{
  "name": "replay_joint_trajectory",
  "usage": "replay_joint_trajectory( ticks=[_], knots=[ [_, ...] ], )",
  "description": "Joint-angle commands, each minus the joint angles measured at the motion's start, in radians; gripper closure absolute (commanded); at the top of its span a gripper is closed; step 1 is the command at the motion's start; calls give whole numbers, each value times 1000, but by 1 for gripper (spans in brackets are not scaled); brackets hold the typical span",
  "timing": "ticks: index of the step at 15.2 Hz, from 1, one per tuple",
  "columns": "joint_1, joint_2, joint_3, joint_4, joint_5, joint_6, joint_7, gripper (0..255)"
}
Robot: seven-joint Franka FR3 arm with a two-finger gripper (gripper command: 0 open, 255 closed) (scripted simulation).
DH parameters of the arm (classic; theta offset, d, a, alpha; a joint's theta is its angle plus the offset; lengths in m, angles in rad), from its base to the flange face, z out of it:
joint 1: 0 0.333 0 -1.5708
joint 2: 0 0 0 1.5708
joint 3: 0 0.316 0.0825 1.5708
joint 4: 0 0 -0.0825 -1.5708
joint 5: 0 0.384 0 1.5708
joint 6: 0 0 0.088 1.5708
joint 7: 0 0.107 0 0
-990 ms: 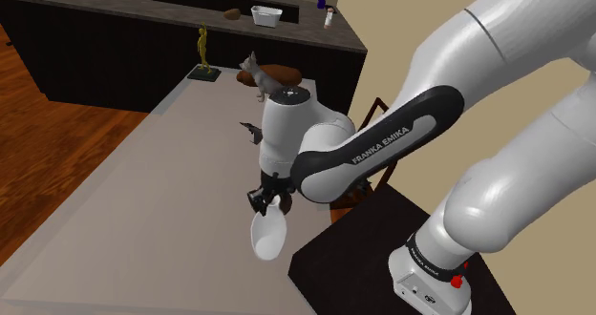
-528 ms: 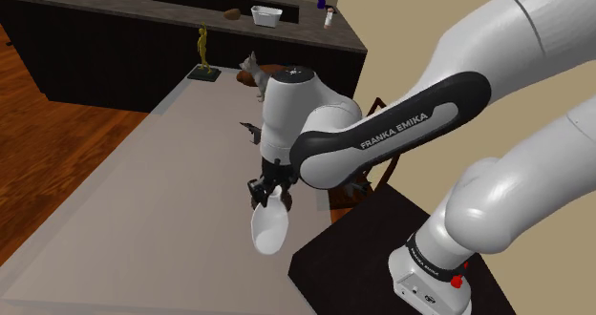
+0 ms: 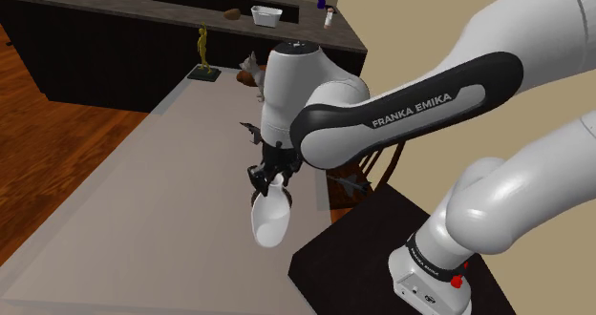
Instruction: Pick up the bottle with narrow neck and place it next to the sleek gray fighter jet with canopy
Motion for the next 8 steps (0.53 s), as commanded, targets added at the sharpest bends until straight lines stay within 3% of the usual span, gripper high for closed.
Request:
replay_joint_trajectory(
  ticks=[1,8],
  knots=[
    [4,-21,-8,14,7,-34,-6,255],
    [11,-74,-33,72,16,-142,-23,255]
  ],
)
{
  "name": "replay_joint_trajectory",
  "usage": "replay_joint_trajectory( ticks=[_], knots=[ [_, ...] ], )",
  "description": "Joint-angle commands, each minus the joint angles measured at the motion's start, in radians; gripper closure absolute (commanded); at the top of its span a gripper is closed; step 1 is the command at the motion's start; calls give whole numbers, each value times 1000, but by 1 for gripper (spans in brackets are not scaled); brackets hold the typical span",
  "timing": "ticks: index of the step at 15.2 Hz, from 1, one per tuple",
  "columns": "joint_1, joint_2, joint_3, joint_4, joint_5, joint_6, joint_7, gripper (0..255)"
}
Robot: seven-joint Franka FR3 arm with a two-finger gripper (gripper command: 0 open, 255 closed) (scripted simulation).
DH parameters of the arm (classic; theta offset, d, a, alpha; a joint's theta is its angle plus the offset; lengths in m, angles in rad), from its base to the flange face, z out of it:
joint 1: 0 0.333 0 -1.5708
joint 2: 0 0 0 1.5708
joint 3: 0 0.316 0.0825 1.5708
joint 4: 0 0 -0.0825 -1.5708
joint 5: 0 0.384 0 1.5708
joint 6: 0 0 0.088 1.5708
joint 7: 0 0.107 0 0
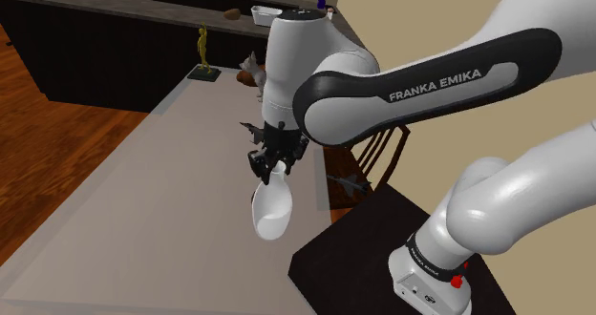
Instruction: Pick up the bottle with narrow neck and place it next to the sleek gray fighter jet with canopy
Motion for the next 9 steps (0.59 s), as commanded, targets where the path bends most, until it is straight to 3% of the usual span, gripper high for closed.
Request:
replay_joint_trajectory(
  ticks=[1,9],
  knots=[
    [0,-11,-7,18,0,-29,-4,255],
    [2,-50,-32,97,0,-145,-14,255]
  ],
)
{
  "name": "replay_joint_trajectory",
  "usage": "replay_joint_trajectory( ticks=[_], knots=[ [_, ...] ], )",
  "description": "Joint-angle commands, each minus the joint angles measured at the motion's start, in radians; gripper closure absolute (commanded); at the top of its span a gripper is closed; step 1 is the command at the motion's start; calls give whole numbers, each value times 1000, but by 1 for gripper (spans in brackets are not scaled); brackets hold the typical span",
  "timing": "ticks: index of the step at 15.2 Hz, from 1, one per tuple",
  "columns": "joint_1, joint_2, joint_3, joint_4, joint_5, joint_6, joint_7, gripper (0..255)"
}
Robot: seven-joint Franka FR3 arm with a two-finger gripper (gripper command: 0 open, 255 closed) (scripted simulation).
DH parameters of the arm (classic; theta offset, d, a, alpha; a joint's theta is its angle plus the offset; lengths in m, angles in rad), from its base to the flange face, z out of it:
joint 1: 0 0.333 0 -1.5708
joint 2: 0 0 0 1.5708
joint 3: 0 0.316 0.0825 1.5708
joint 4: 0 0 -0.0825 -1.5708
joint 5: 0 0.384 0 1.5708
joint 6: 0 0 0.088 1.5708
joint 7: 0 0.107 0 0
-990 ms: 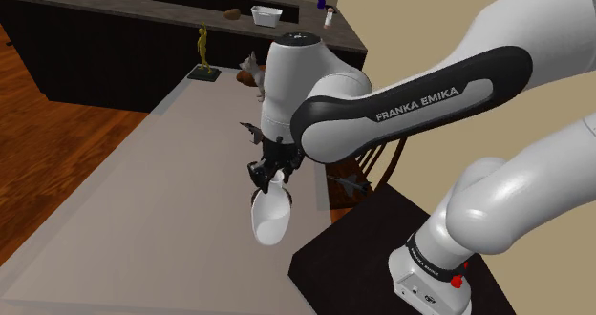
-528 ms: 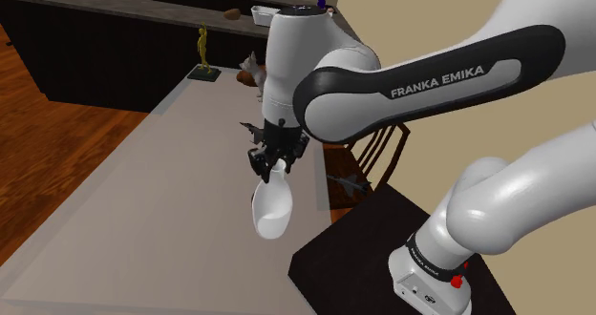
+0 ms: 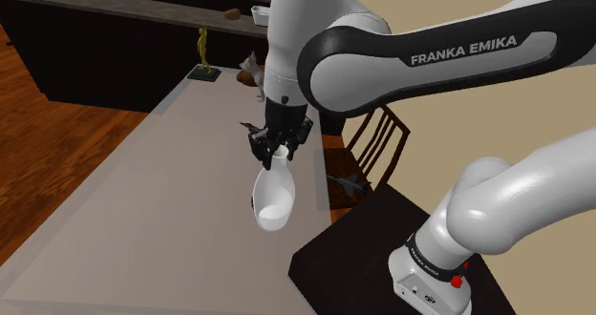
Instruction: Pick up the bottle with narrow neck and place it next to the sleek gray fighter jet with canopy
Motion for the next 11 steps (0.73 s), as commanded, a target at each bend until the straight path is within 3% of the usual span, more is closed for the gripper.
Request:
replay_joint_trajectory(
  ticks=[1,11],
  knots=[
    [-1,-4,-5,23,-2,-27,-1,255],
    [-5,-26,-30,140,-11,-165,-7,255]
  ],
)
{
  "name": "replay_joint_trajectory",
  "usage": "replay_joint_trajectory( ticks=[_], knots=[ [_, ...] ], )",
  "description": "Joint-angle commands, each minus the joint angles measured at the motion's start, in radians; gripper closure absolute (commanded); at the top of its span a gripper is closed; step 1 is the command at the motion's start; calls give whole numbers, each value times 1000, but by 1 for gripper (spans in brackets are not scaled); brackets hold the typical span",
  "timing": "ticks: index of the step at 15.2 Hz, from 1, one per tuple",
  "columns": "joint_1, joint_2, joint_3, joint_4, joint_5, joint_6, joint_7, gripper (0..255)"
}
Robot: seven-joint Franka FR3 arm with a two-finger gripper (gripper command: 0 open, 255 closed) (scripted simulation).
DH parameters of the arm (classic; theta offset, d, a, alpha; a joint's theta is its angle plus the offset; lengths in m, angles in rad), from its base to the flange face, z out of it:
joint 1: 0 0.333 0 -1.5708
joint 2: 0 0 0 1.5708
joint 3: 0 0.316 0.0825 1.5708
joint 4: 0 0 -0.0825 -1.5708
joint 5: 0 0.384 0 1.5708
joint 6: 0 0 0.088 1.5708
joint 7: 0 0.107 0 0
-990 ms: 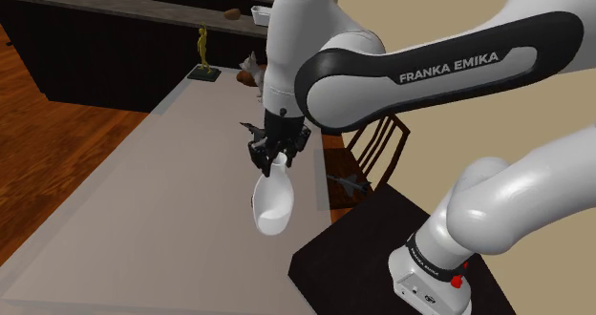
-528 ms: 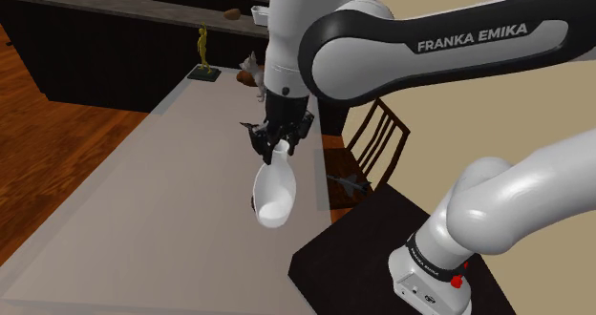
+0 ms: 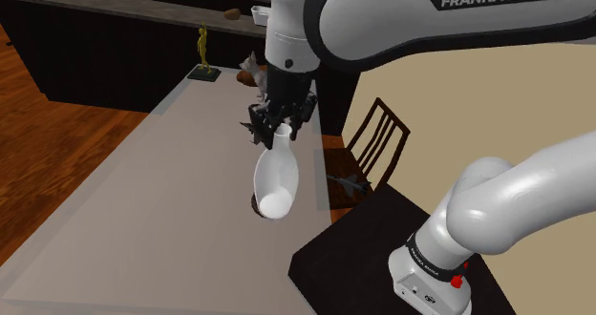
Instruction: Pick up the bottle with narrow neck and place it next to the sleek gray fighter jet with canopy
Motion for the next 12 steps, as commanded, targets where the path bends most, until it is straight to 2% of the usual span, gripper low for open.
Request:
replay_joint_trajectory(
  ticks=[1,9,12],
  knots=[
    [-1,-2,-3,28,-2,-29,1,255],
    [-7,1,-18,136,-13,-135,0,255],
    [-26,18,-49,147,-31,-133,-42,255]
  ],
)
